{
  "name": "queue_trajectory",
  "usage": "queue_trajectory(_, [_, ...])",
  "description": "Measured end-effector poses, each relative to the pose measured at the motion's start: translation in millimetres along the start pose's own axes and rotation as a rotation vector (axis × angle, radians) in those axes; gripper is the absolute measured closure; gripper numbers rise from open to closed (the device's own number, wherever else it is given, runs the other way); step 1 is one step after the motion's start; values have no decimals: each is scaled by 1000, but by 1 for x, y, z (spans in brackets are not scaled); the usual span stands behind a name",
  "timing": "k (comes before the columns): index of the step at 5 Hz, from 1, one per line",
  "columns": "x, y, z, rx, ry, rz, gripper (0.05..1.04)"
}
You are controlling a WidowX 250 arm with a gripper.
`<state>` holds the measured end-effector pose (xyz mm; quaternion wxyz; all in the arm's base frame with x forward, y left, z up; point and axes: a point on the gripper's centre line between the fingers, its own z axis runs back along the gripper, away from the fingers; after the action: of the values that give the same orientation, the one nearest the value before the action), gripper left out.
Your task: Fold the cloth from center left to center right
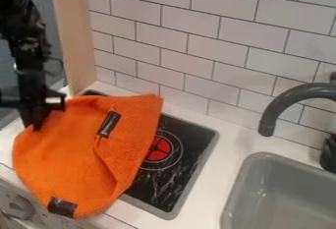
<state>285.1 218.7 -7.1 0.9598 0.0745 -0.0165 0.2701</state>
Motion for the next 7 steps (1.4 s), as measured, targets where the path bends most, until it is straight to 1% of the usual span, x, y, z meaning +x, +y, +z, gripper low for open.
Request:
queue_trajectory(1, [3, -5, 26, -49, -49, 4, 1035])
queue_trajectory(2, [-2, -22, 46, -102, -84, -52, 1035])
queue_trajectory(3, [-7, -59, 56, -179, -102, -171, 1035])
queue_trajectory(4, [-13, -93, 59, -191, -101, -250, 1035])
queue_trajectory(5, [-20, -128, 62, -184, -124, -327, 1035])
queue_trajectory(6, [-29, -152, 59, -167, -132, -389, 1035])
queue_trajectory(7, [-36, -163, 43, -136, -109, -433, 1013])
